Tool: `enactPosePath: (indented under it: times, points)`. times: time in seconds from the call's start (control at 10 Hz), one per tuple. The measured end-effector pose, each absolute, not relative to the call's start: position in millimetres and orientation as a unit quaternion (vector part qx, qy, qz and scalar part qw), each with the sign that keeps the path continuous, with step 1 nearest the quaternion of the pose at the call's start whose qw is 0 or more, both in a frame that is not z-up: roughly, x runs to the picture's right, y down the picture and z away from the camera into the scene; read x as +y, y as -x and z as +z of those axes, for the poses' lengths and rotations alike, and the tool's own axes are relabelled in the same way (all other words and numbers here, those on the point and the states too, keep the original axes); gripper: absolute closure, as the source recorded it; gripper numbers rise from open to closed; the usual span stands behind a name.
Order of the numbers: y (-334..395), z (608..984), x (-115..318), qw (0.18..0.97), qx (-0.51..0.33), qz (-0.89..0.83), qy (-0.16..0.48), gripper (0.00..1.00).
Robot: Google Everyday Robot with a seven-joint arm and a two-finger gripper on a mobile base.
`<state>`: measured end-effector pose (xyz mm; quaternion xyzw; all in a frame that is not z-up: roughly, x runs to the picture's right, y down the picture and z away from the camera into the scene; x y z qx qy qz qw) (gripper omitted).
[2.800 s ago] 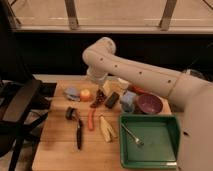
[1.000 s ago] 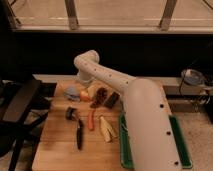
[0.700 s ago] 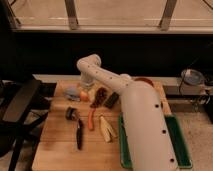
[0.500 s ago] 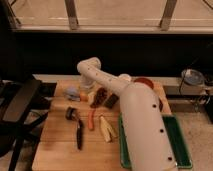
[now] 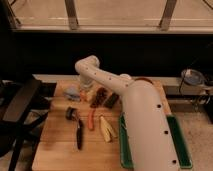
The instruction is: Place apple in table surface
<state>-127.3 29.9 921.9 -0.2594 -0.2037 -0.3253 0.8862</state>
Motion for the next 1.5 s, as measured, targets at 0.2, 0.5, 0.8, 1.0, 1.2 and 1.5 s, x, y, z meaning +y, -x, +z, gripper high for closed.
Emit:
enactPosePath:
  times: [0.2,0.5,0.8,1.0,1.2,1.5]
  points:
    - [128.8,896.1,1.0,0.89,-0.196,-0.342,0.23,1.0]
    - [132.5,861.2,-38.5,0.891,-0.193,-0.368,0.184,0.98]
    - [132.0,852.9,-45.0,0.889,-0.196,-0.37,0.186,0.71]
    - [128.6,865.1,-28.8,0.887,-0.203,-0.363,0.201,0.51]
    - [123.4,885.5,0.1,0.884,-0.213,-0.351,0.224,0.35]
    - [119.5,909.5,39.9,0.877,-0.223,-0.336,0.262,0.34]
